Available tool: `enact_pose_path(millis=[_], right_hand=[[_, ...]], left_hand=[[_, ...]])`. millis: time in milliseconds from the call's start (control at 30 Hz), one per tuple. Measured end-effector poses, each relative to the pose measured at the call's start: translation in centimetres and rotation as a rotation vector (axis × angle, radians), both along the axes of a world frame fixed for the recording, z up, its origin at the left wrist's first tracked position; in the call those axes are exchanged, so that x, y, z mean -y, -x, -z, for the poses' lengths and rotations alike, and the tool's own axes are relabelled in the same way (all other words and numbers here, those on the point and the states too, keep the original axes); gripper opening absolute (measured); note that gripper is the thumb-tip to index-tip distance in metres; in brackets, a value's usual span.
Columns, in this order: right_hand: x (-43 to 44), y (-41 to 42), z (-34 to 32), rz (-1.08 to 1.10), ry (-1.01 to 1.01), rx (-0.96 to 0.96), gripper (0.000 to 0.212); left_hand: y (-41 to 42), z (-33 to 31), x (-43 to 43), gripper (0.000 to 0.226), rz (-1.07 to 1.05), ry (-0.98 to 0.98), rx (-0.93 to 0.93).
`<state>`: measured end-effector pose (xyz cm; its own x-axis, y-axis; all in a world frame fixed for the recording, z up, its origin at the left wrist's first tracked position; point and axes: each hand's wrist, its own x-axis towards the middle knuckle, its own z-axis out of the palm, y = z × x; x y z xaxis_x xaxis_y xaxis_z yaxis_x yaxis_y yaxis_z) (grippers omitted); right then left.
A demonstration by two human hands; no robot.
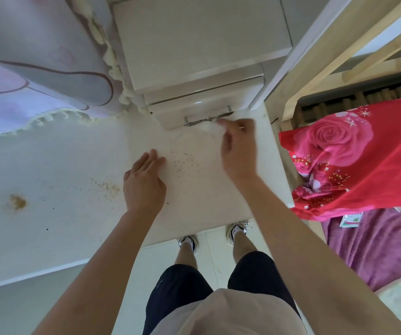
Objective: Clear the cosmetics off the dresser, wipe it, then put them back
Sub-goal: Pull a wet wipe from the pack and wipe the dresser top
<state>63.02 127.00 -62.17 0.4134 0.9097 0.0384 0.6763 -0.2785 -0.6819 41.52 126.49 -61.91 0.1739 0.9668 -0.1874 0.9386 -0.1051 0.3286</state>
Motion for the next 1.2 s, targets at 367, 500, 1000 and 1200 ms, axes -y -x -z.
enact_pose_path(millis=[367,500,1000,1200], right_hand=[[-0.6,4.2,1.6,-0.429,0.029,0.156,0.041],[1.0,1.1,0.3,-0.158,-0.064,-0.005,0.047],[3.3,10.8,0.8,-0.330,0.177,0.068,0.058],[2.1,-0.9,0.9,0.240,0.045,0.097,0.046]], left_hand=[[0.4,0.8,0.6,0.050,-0.013,-0.036,0.017],[0.7,0.6,0.6,0.054,-0.005,-0.015,0.042],[4.2,-0.3,1.7,0.051,0.063,0.055,-0.141],[4.0,-0.7,1.4,0.050,0.075,0.131,-0.186]])
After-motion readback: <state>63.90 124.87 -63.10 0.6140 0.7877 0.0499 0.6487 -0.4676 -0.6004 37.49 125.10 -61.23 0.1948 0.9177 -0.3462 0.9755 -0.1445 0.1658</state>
